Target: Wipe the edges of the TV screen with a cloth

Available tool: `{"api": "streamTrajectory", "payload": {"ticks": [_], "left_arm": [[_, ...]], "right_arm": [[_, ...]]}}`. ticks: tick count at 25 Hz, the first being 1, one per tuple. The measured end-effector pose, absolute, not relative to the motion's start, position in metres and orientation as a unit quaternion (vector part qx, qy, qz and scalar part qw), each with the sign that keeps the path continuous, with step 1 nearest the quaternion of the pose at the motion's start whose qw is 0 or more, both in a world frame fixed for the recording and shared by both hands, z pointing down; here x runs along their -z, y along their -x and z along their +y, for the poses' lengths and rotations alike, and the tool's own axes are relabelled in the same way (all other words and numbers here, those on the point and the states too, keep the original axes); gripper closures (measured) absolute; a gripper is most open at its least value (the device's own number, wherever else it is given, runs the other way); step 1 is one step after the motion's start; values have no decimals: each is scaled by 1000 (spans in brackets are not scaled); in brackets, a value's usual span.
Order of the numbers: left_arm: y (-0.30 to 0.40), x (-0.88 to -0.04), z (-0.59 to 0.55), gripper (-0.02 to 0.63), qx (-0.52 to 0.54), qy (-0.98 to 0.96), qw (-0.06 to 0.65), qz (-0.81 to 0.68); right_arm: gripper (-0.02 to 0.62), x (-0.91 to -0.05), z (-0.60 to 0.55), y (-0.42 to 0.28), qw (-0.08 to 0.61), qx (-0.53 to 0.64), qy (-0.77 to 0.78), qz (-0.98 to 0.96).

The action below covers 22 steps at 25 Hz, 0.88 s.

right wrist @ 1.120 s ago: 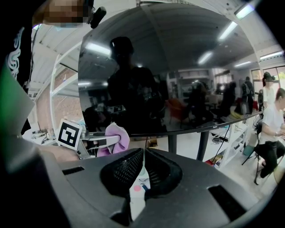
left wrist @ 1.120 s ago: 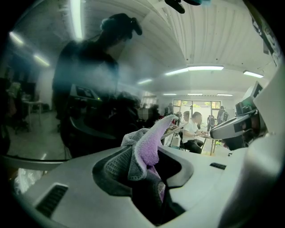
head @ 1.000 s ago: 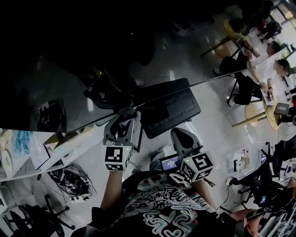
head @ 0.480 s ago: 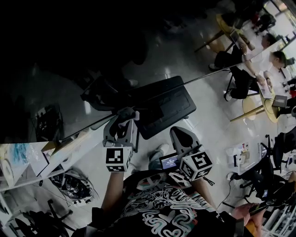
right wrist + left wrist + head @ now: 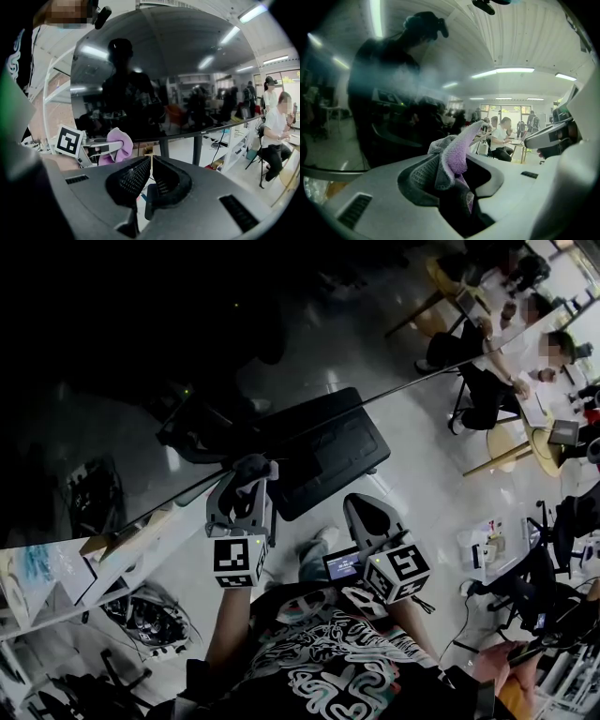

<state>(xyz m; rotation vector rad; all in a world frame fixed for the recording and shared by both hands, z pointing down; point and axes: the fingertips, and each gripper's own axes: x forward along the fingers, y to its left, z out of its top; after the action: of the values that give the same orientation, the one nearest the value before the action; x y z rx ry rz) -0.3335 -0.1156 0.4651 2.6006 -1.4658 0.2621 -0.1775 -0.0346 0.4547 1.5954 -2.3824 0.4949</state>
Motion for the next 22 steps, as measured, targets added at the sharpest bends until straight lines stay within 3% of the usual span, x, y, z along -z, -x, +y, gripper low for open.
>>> {"api": "streamTrajectory", "payload": {"ticks": [22], "left_arm": [[282,-463,-129,453,-89,-877,73,-467]], "right_arm": [[560,-457,-35,129,106,-184,-576,-789]]}}
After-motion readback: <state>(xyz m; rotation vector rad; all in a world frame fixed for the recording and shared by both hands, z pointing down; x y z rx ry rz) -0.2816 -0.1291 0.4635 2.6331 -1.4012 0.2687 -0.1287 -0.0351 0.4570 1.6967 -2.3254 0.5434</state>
